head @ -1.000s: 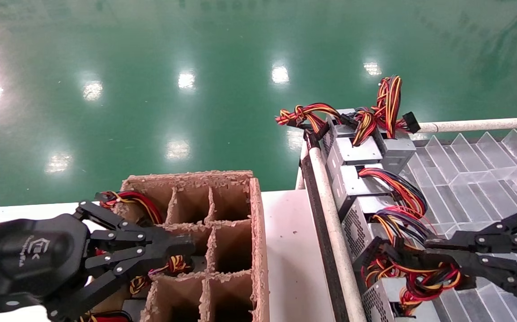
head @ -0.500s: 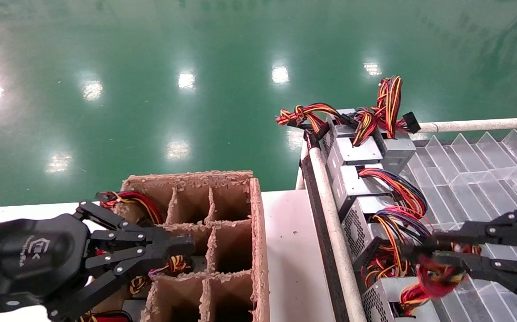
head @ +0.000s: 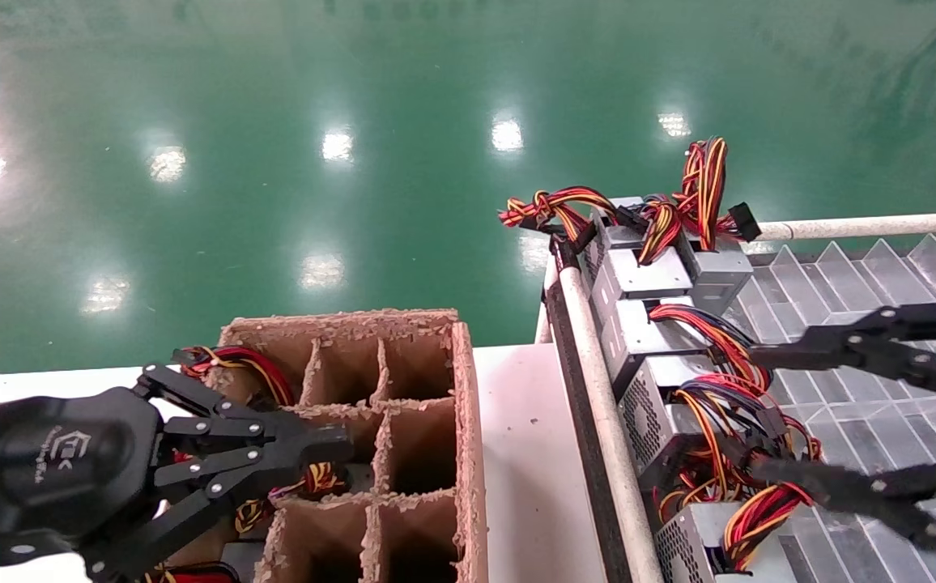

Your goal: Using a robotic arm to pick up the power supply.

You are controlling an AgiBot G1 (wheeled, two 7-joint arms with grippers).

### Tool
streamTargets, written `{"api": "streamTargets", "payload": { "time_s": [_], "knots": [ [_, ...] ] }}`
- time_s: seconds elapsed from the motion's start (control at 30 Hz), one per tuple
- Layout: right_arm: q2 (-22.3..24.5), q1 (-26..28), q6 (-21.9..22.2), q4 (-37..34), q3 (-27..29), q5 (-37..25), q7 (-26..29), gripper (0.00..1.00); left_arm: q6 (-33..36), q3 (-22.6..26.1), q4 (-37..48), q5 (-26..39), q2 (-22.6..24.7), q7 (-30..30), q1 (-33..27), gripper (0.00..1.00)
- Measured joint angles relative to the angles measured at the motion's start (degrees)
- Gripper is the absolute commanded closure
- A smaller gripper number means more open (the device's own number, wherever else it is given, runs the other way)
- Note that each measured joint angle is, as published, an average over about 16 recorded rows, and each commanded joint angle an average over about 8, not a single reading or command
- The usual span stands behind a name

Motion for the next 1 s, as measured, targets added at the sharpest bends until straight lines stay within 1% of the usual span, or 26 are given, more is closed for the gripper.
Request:
{"api": "streamTargets", "payload": {
  "time_s": [0.23,0.27,1.0],
  "knots": [
    [-3.0,-6.0,0.2,0.7,6.7,-1.3,1.4,0.0,0.0,0.0,0.0,0.0,0.0,0.0,0.0,0.02],
    [-3.5,-6.8,0.2,0.7,7.7,-1.5,1.6,0.0,0.0,0.0,0.0,0.0,0.0,0.0,0.0,0.0],
    [-13.6,-26.7,0.8,2.8,30.1,-5.8,6.1,0.0,0.0,0.0,0.0,0.0,0.0,0.0,0.0,0.0]
  ]
}}
